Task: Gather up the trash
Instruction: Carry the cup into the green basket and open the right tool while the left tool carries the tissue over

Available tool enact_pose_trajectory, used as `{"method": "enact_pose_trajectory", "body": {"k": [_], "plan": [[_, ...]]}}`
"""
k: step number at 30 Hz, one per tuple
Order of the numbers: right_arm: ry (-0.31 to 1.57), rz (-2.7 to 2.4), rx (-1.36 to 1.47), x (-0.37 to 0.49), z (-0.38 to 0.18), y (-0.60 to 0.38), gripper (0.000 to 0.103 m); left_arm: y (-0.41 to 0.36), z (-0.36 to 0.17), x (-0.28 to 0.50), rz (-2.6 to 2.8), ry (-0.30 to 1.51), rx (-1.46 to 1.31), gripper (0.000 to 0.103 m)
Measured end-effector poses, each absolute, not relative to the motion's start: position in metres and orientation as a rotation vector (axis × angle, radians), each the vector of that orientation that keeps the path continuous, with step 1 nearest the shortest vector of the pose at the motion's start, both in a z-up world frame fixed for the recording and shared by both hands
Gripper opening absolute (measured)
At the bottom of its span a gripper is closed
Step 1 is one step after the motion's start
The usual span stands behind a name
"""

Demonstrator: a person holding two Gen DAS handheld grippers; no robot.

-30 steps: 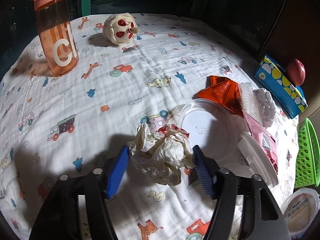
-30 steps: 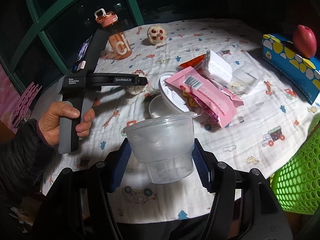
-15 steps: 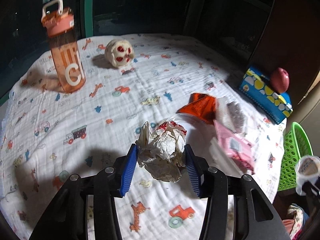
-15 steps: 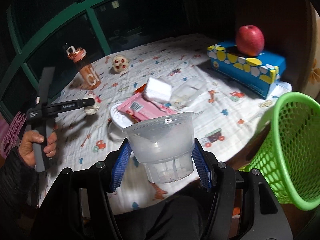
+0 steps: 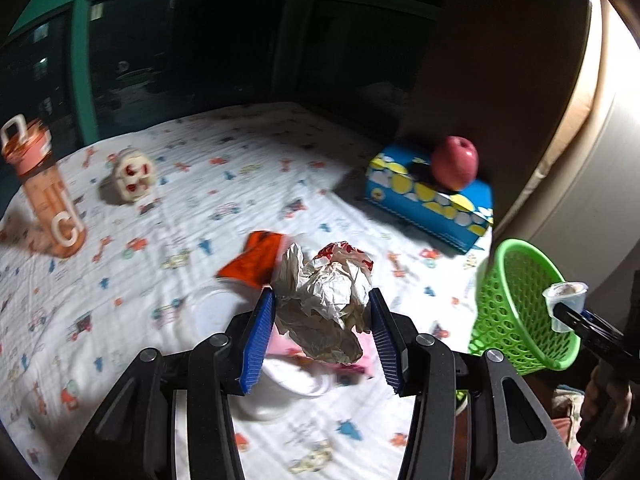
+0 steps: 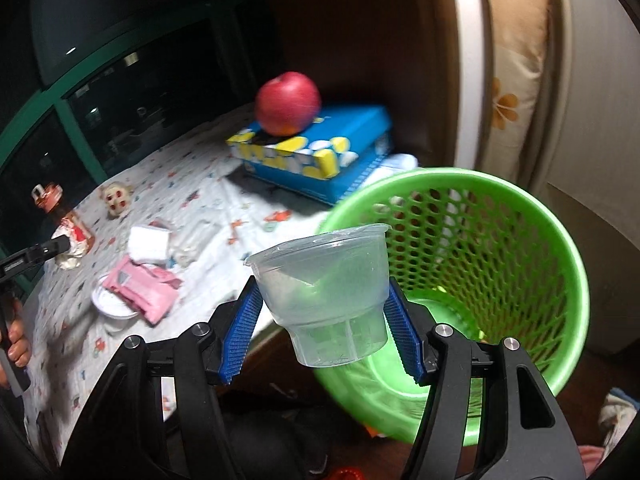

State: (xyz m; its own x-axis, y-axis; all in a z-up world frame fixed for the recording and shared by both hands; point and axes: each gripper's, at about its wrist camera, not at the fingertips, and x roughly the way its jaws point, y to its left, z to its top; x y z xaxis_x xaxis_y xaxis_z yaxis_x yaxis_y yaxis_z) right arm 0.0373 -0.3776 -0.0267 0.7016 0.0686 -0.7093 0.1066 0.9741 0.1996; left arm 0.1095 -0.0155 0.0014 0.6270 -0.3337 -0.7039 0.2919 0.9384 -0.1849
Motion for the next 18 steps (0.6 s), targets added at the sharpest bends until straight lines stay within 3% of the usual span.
{"method": "enact_pose_trajectory", "body": {"k": [12, 18], "plan": [[0.836, -0.092, 0.284, 0.023, -0.048, -0.428, 0.062, -0.120, 0.016, 0.111, -0.526, 0.816, 0.022, 0.046], [0.826, -0.096, 0.296, 0.019, -0.048, -0.440, 0.070, -0.158, 0.021, 0.109, -0.579, 0.809, 0.056, 0.046]]}}
